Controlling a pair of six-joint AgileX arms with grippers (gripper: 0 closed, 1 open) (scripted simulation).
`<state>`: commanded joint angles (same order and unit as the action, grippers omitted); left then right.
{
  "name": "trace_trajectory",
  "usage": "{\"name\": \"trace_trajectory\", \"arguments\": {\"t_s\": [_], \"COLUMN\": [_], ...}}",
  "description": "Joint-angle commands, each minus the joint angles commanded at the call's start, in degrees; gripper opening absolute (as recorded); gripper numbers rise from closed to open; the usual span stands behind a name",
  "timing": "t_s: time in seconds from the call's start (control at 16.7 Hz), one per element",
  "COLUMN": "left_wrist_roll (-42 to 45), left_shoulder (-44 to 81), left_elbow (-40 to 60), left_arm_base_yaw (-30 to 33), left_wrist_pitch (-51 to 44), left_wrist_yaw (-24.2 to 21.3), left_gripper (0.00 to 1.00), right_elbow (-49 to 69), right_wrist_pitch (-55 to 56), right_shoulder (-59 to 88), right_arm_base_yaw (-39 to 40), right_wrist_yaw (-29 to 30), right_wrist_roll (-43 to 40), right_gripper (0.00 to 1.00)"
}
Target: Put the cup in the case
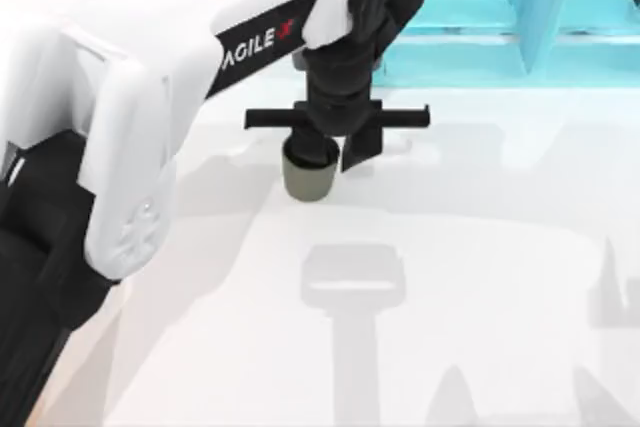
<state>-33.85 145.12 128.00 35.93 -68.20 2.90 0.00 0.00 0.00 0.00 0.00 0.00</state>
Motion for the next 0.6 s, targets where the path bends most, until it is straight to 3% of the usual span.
{"name": "trace_trajectory", "arguments": {"t_s": [0.6], "left_wrist_roll": [0.1], "left_shoulder": [-0.1], "left_elbow": [0.0], "left_arm_base_yaw": [0.1], "left_wrist_pitch": [0.0], "left_wrist_yaw": [0.0], "left_gripper": [0.0], "right_elbow": [0.0], "right_wrist_pitch": [0.0], "right_shoulder": [0.0], "right_arm_base_yaw": [0.0], "right_wrist_yaw": [0.0], "right_wrist_roll": [0.0], "right_gripper": [1.0]}}
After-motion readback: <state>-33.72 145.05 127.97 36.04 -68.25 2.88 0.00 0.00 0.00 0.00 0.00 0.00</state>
